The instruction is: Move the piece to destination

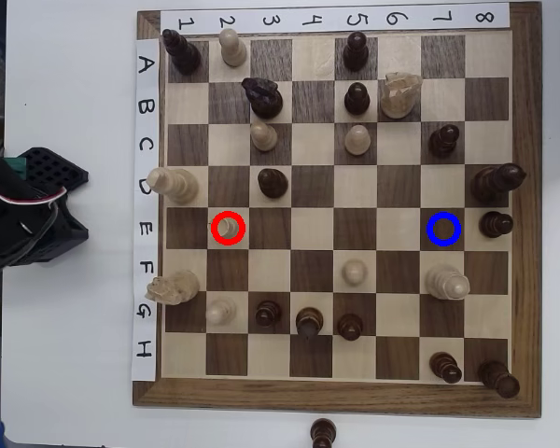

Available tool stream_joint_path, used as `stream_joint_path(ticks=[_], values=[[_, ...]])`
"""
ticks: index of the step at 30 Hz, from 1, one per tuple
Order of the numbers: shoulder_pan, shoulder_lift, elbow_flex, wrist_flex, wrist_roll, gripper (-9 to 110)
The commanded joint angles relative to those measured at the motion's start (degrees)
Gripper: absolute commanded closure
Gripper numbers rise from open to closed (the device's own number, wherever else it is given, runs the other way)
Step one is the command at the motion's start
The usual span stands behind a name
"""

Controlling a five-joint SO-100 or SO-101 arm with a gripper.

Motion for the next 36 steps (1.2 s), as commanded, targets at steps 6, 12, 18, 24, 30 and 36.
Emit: stream_joint_path(ticks=[6, 12, 18, 24, 30, 36], values=[[-8.2, -14.2, -36.4, 11.3, 34.9, 101], [-13.9, -19.5, -46.8, 18.7, 40.5, 101], [-23.0, -18.4, -42.5, 20.8, 44.6, 101], [-32.5, -15.7, -30.8, 20.8, 44.1, 101], [-39.5, -13.4, -19.3, 20.8, 42.4, 101], [-43.1, -12.1, -10.1, 20.8, 42.5, 101]])
